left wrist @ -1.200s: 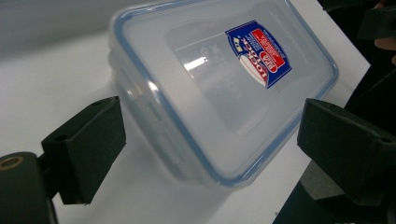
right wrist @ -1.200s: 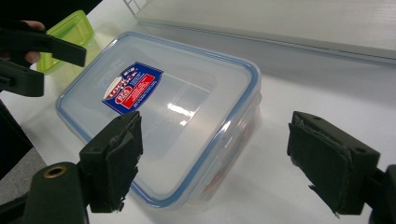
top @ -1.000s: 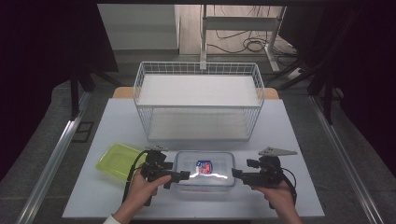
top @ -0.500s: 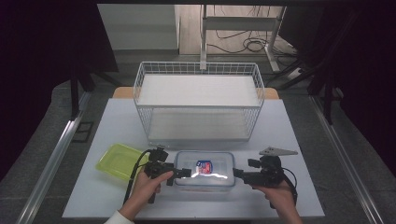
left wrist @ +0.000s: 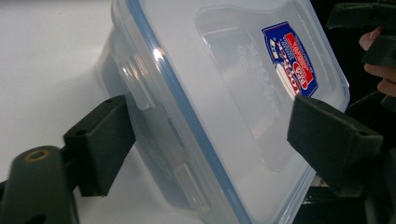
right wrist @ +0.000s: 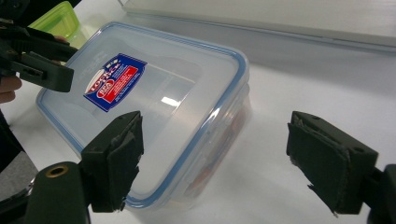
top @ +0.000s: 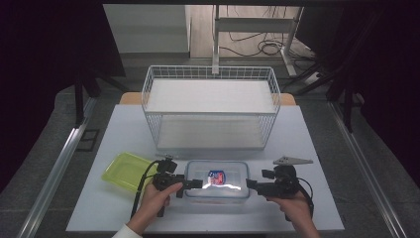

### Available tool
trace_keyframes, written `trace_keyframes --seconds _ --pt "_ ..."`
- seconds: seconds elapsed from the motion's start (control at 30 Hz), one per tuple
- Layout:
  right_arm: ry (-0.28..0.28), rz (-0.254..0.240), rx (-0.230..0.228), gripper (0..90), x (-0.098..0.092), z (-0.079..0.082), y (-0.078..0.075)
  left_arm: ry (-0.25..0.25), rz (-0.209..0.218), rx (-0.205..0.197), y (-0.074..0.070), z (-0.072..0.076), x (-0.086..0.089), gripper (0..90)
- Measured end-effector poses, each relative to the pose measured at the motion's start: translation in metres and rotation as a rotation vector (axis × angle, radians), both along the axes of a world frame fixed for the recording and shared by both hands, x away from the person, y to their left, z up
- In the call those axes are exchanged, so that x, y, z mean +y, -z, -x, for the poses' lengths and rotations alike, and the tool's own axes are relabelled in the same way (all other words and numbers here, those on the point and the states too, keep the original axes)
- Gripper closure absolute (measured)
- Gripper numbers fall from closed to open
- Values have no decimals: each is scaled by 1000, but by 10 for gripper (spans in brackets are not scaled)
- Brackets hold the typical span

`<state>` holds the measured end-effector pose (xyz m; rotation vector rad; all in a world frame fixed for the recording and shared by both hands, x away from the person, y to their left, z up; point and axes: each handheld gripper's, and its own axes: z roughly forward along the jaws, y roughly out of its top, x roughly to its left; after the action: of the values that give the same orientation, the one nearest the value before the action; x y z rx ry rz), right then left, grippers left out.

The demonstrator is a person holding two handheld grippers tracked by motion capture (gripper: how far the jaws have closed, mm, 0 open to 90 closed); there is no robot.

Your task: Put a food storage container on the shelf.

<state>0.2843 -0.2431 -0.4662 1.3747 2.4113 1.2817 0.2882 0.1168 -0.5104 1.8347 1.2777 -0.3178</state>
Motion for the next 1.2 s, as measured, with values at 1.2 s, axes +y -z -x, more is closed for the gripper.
trace_keyframes --seconds 1.2 --pt "-59 -186 285 230 16 -32 35 -3 18 -12 1 3 4 211"
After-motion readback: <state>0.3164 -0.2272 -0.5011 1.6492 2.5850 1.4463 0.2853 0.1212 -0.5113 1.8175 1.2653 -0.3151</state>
